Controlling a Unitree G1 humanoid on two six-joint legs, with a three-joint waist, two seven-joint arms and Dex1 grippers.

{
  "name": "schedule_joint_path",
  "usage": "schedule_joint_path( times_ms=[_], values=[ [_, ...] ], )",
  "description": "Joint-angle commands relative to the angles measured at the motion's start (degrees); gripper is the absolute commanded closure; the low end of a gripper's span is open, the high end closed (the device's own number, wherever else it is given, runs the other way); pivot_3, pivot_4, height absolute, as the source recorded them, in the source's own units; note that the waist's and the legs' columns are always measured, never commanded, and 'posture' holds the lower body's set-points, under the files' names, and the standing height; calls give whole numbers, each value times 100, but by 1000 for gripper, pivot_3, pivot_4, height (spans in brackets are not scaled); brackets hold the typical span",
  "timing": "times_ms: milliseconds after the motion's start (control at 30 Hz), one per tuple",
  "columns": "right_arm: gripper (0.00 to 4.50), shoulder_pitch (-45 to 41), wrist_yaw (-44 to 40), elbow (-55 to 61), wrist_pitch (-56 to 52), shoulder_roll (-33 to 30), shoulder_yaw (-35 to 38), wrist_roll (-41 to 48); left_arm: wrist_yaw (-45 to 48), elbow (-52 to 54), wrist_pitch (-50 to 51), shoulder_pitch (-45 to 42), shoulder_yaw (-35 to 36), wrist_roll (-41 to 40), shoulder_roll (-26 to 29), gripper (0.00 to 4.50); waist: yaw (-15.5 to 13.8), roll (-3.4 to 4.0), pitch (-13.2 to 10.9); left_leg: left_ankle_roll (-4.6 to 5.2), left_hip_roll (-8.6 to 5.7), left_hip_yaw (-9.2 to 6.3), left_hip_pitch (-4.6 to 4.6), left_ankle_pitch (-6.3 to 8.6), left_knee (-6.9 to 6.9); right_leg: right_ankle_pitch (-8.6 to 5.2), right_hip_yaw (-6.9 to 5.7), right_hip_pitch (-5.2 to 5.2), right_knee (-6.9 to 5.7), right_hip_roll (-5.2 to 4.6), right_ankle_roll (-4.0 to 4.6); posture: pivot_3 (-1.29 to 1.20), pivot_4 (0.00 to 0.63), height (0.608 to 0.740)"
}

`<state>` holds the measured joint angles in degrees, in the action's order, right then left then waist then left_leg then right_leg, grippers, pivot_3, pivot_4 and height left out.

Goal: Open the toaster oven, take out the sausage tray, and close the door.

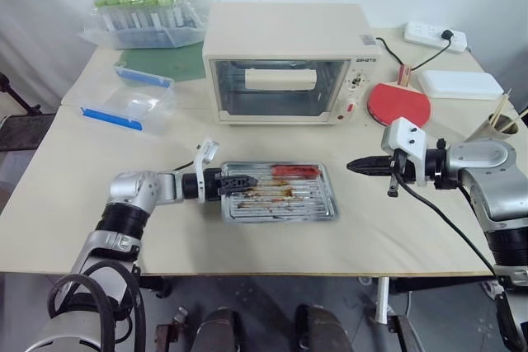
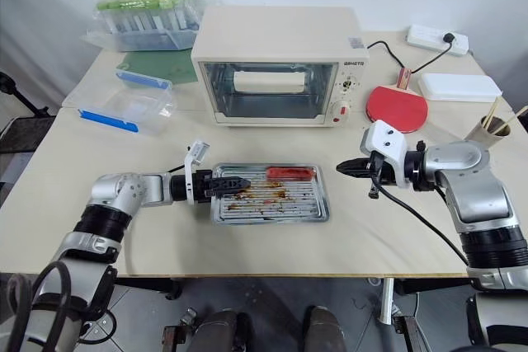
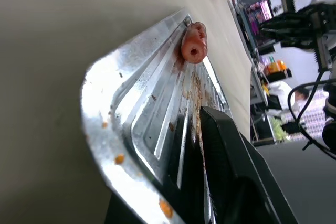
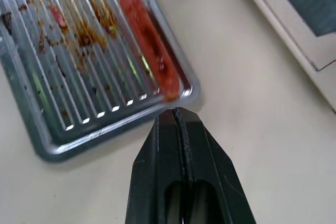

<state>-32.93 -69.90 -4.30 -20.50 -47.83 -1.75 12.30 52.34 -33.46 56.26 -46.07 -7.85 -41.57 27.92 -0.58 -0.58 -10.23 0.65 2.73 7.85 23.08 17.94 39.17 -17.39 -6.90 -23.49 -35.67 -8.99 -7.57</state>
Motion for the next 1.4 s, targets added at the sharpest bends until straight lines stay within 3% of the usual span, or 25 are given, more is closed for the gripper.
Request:
schedule_joint_path(
  times_ms=[33,433,567,900,1100,1200,1300,1400],
  values=[
    [4500,29,75,256,-54,-160,229,124,263,-325,-137,-104,-103,445,-181,3155,-25,0,0,0,0,0,0,0,1,0,0,0,0,0,0,0,150,740],
    [4500,-70,42,140,6,-244,168,89,709,-818,-240,-535,-45,1307,-123,6,-79,-1,1,6,2,-6,-2,-3,31,3,1,10,-19,-1,-2,0,150,740],
    [4500,-102,-22,81,46,-254,123,65,709,-766,-98,-575,51,1359,-34,6,-49,-1,1,6,5,-6,-2,-3,35,4,2,9,-25,0,0,0,150,740],
    [4500,-393,-222,-255,215,-172,-125,-75,1191,-135,64,-231,-209,1692,1096,6,230,-1,2,4,16,5,-16,-3,1,1,11,-2,-25,12,6,0,150,740],
    [4500,-463,-384,-348,432,-121,-236,-61,1239,723,-147,350,400,1454,1705,6,267,-1,1,3,26,29,-20,-3,-9,1,36,-19,-24,22,6,0,150,740],
    [3993,-464,-553,-408,635,-128,-270,-42,1291,1176,-488,765,949,1206,1777,0,224,-2,1,3,28,33,-19,-2,-7,1,40,-20,-22,22,6,0,150,740],
    [3039,-534,-753,-546,699,-72,-222,112,1670,1773,-2168,1521,2381,581,1336,0,194,-5,-1,2,29,37,-15,2,-2,1,45,-21,-19,19,6,0,150,740],
    [2114,-500,-1227,-797,932,-150,-225,239,2050,2050,-3418,2382,2752,883,1465,0,206,-5,-1,1,28,35,-8,4,5,2,40,-22,-16,16,5,0,150,740]
  ],
)
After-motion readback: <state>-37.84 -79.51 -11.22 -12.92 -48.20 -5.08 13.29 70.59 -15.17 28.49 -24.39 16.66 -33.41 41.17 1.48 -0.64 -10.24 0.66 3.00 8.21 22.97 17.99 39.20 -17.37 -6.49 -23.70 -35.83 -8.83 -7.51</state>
